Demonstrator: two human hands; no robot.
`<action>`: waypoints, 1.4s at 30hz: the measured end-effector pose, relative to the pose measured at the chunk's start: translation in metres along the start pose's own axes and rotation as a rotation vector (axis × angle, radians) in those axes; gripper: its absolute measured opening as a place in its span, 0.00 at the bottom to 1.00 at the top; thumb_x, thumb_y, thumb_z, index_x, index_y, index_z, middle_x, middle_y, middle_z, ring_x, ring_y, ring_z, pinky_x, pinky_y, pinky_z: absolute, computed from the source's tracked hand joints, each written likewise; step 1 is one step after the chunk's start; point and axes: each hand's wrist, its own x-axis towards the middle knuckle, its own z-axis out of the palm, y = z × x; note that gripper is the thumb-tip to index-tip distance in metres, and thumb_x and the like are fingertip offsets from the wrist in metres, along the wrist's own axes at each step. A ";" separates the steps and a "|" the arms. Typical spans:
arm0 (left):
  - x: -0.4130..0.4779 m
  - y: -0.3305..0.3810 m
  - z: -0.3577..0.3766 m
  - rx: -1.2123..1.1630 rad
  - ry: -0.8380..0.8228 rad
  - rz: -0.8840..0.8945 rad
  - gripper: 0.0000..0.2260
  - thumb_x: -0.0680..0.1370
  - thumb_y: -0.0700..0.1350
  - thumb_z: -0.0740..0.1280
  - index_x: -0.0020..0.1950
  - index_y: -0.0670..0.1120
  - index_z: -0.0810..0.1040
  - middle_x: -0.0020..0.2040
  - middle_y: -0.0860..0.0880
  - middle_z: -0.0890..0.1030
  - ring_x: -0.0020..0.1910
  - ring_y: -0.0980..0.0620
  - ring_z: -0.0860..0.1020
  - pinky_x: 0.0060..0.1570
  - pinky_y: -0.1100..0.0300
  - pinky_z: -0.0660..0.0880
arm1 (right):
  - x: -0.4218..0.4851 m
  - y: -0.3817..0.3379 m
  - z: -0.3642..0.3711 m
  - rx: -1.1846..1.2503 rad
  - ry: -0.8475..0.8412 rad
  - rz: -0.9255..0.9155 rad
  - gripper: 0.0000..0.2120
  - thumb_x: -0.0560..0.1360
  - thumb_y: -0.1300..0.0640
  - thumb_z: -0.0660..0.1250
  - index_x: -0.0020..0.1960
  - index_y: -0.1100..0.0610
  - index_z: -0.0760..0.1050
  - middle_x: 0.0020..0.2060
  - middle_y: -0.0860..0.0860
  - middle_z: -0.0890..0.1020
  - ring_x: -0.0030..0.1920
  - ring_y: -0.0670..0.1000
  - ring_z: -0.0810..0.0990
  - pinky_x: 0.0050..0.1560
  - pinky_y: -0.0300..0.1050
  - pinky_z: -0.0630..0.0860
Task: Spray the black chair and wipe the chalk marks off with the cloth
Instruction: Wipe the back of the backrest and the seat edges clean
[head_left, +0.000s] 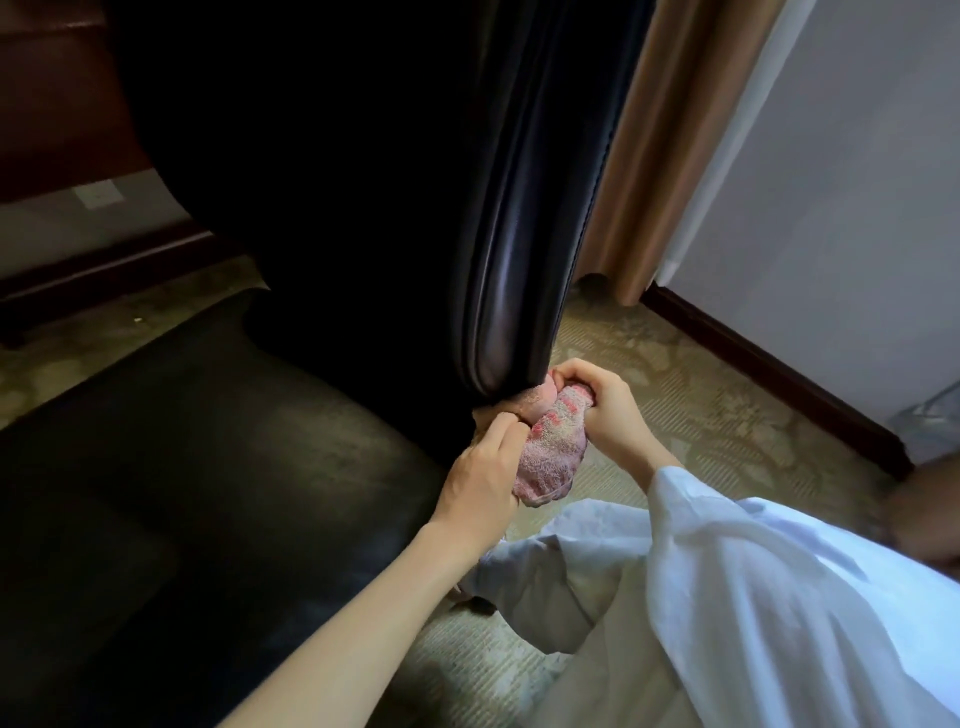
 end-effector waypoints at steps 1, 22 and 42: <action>0.003 -0.004 0.004 0.030 -0.046 -0.034 0.20 0.65 0.27 0.63 0.55 0.40 0.72 0.57 0.43 0.71 0.44 0.38 0.75 0.40 0.50 0.69 | 0.001 0.005 0.004 -0.010 -0.011 0.016 0.15 0.63 0.73 0.62 0.38 0.54 0.74 0.36 0.50 0.79 0.38 0.44 0.73 0.41 0.41 0.71; -0.116 -0.053 -0.021 0.133 0.022 0.115 0.29 0.55 0.26 0.69 0.54 0.42 0.79 0.53 0.48 0.78 0.53 0.48 0.77 0.48 0.56 0.79 | -0.113 -0.015 0.100 0.013 -0.066 0.268 0.18 0.65 0.71 0.61 0.44 0.49 0.74 0.38 0.45 0.80 0.42 0.47 0.77 0.44 0.42 0.74; -0.294 -0.075 -0.065 0.254 0.124 0.032 0.19 0.64 0.40 0.54 0.44 0.47 0.83 0.50 0.54 0.77 0.51 0.56 0.73 0.41 0.67 0.73 | -0.224 -0.120 0.168 -0.322 -0.426 -0.188 0.23 0.72 0.48 0.50 0.58 0.54 0.75 0.52 0.56 0.75 0.53 0.58 0.74 0.51 0.48 0.74</action>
